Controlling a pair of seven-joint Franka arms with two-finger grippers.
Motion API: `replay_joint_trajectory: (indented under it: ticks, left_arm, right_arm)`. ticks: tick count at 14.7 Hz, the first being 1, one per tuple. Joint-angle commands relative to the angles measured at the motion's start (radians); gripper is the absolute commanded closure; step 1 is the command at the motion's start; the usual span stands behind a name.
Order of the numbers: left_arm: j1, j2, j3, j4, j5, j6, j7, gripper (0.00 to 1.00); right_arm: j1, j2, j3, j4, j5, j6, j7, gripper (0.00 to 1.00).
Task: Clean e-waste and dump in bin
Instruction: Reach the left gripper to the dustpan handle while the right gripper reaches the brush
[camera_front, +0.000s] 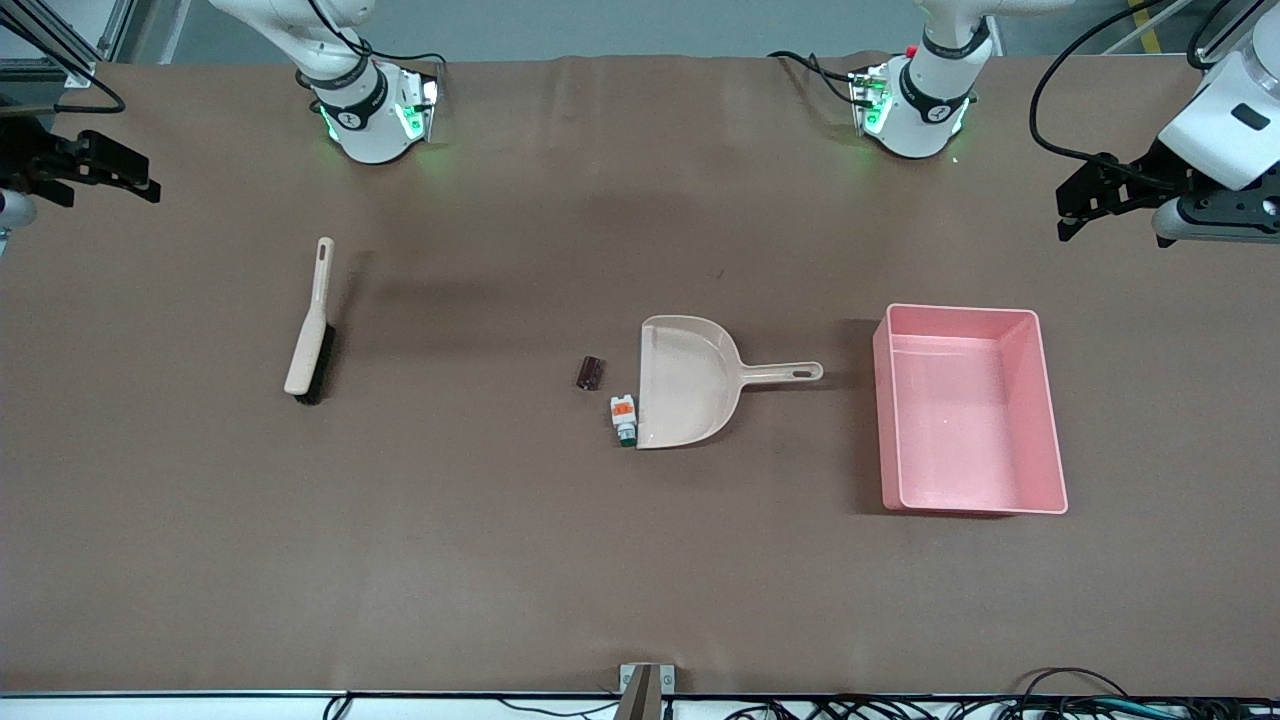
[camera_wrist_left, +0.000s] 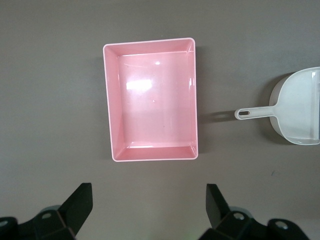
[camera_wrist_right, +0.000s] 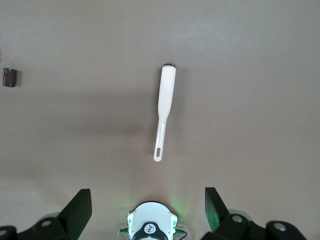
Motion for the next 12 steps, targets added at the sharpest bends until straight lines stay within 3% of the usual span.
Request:
replay_joint_trajectory:
  ticks: [1,7,12]
  left_arm:
    - [0.003,-0.009,0.002,0.010,-0.012,-0.018,0.015,0.00]
    - [-0.027,0.078,-0.010,0.064,-0.009,-0.002,0.012,0.00]
    - [-0.052,0.192,-0.152,0.058,-0.018,0.142,0.014,0.00]
  right_arm:
    - [-0.006,-0.021,0.002,-0.018,0.004,-0.002,0.010,0.00]
    - [-0.006,-0.021,0.002,-0.019,0.004,-0.002,0.010,0.00]
    - [-0.009,-0.027,-0.001,-0.052,0.007,0.002,0.010,0.00]
